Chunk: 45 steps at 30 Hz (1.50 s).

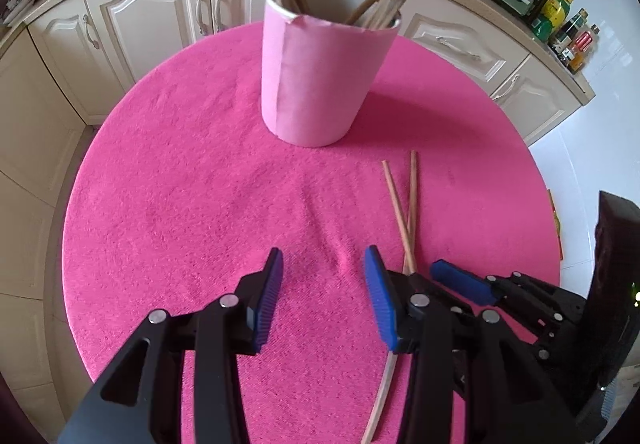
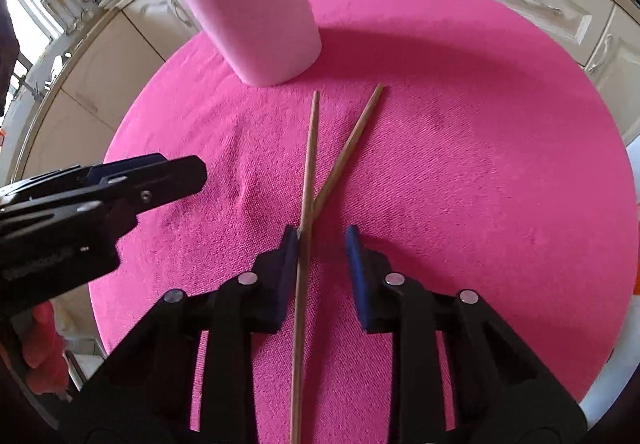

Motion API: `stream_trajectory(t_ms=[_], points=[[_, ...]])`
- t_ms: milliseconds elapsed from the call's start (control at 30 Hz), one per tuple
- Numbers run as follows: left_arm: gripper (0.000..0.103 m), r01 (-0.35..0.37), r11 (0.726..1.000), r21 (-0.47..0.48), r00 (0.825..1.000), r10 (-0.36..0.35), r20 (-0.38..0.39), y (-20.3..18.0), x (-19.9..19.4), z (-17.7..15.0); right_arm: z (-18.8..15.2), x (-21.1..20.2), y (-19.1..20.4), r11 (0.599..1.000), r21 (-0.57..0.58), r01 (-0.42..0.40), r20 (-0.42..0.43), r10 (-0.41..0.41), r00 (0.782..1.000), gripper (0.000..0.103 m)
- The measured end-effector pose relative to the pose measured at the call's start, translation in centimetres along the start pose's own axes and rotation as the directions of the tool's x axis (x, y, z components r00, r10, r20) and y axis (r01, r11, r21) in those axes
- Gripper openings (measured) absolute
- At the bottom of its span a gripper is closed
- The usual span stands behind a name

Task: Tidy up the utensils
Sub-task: 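Close the right gripper on one chopstick while the left gripper closes on the other, then lift both held chopsticks upright and carry them over the pink cup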

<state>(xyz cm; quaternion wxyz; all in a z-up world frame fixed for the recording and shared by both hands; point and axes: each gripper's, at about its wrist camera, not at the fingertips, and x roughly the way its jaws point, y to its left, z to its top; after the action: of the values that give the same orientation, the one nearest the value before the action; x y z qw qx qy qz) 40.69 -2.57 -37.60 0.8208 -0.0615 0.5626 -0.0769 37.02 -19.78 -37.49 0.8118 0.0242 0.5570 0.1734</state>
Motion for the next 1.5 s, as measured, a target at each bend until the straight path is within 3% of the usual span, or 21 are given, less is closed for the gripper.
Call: stream_trajectory(t_ms=[33, 100, 467, 667, 800, 1033, 1233, 1400, 1500], points=[[0.042, 0.001, 1.0, -0.001, 1.0, -0.001, -0.004, 0.1, 0.1, 0.0, 0.2, 0.0, 0.0, 1.0, -0.001, 0.002, -0.002, -0.002, 1.0, 0.023], [0.042, 0.007, 1.0, 0.001, 1.0, -0.007, -0.013, 0.0, 0.3, 0.0, 0.5, -0.1, 0.1, 1.0, 0.002, -0.003, -0.004, 0.003, 1.0, 0.007], [0.042, 0.059, 0.993, 0.104, 0.995, -0.05, -0.085, -4.2, 2.9, 1.0, 0.7, -1.2, -4.8, 0.995, 0.089, 0.055, -0.01, -0.054, 0.998, 0.007], [0.041, 0.044, 0.986, 0.16, 0.992, -0.024, -0.126, -6.9, 5.1, 2.2, 1.0, -1.5, -6.3, 0.992, 0.116, 0.045, -0.024, -0.043, 0.999, 0.007], [0.023, 0.015, 0.982, 0.189, 0.986, 0.018, -0.168, -8.1, 6.7, 2.7, 1.6, -1.4, -6.7, 0.992, 0.12, 0.038, -0.045, -0.033, 0.998, 0.007], [0.008, -0.041, 0.976, 0.212, 0.986, 0.074, -0.152, -9.1, 7.3, 3.2, 3.5, -0.9, -6.5, 0.992, 0.106, 0.068, -0.111, -0.056, 0.992, 0.007], [0.005, -0.009, 0.986, 0.165, 0.993, 0.028, -0.115, -8.0, 6.1, 3.2, 4.7, -0.2, -6.0, 0.993, 0.075, 0.093, -0.142, -0.081, 0.987, 0.007], [0.005, 0.017, 0.991, 0.132, 1.0, -0.014, -0.024, -6.5, 2.4, 2.6, 4.2, -0.9, -7.1, 0.994, 0.108, 0.033, -0.11, -0.021, 0.994, 0.006], [0.005, 0.024, 0.993, 0.116, 0.999, -0.028, 0.038, -5.5, 0.0, 2.2, 4.0, -2.6, -7.7, 0.985, 0.16, -0.059, -0.023, 0.063, 0.998, 0.006]])
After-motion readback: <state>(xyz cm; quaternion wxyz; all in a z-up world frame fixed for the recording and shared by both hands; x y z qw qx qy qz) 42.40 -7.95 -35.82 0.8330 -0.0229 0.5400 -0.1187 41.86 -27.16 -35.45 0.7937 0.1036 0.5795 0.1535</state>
